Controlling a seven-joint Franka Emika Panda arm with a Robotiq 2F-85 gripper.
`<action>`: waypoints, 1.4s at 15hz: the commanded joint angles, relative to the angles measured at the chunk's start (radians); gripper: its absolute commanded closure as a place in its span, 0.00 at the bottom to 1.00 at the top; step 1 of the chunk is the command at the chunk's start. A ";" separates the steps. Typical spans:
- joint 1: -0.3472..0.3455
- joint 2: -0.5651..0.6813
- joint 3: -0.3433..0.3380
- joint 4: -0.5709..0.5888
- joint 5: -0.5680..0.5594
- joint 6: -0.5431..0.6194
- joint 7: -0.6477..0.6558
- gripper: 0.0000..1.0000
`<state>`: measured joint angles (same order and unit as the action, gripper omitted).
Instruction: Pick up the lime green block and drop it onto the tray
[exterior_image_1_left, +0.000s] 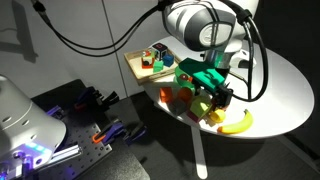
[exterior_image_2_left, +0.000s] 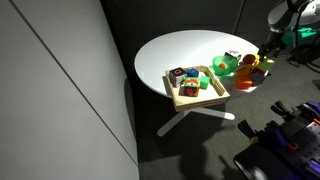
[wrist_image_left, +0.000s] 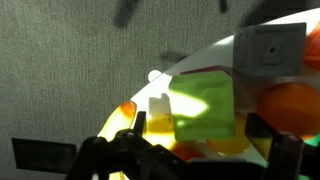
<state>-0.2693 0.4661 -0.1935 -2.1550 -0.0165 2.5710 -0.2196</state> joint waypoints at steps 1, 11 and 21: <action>-0.030 0.030 0.028 0.033 0.014 0.002 -0.022 0.00; -0.012 0.028 0.020 0.032 -0.009 -0.004 0.003 0.68; 0.027 -0.065 0.033 0.016 -0.008 -0.013 0.021 0.71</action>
<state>-0.2536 0.4420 -0.1727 -2.1288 -0.0168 2.5709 -0.2184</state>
